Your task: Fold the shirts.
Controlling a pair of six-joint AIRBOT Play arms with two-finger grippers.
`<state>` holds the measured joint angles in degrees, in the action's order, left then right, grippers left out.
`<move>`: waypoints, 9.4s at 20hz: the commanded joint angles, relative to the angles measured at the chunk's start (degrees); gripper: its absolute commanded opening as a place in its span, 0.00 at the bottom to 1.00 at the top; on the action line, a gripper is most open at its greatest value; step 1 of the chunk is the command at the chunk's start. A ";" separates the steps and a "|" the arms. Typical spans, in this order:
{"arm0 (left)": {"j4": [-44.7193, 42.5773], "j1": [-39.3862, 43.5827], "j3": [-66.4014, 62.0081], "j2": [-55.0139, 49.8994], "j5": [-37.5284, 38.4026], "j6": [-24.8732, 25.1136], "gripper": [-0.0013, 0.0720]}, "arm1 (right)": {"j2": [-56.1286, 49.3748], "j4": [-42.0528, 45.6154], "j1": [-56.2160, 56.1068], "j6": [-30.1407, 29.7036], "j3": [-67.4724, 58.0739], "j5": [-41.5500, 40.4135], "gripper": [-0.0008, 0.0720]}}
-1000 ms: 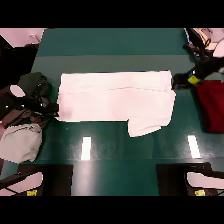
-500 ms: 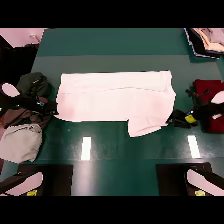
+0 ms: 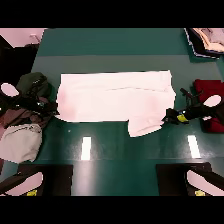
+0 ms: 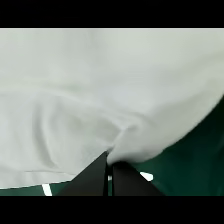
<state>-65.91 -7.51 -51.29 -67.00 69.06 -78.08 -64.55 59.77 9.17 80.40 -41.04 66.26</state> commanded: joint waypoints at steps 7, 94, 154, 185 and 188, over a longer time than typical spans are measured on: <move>7.32 0.02 -0.98 15.74 13.79 0.50 0.05 | 18.67 12.26 11.39 0.11 -10.86 24.94 0.03; 17.92 36.33 -42.23 -41.99 -11.96 -4.24 0.05 | -22.99 -7.65 -21.38 -3.19 -68.26 23.28 0.03; -7.21 7.82 -50.77 -8.57 14.62 -5.49 0.05 | -54.73 -27.82 -25.27 -7.56 -59.10 8.83 0.95; -3.17 22.64 -50.77 -8.59 12.37 -6.10 0.05 | -27.17 -2.99 33.20 -0.94 -61.33 7.17 0.03; -3.52 22.64 -50.77 -8.59 12.37 -6.05 0.05 | -24.33 -3.13 33.44 -0.98 -61.33 6.54 0.03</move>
<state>-69.08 14.74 -102.04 -75.57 81.58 -84.14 -90.74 56.64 41.17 79.35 -102.30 73.56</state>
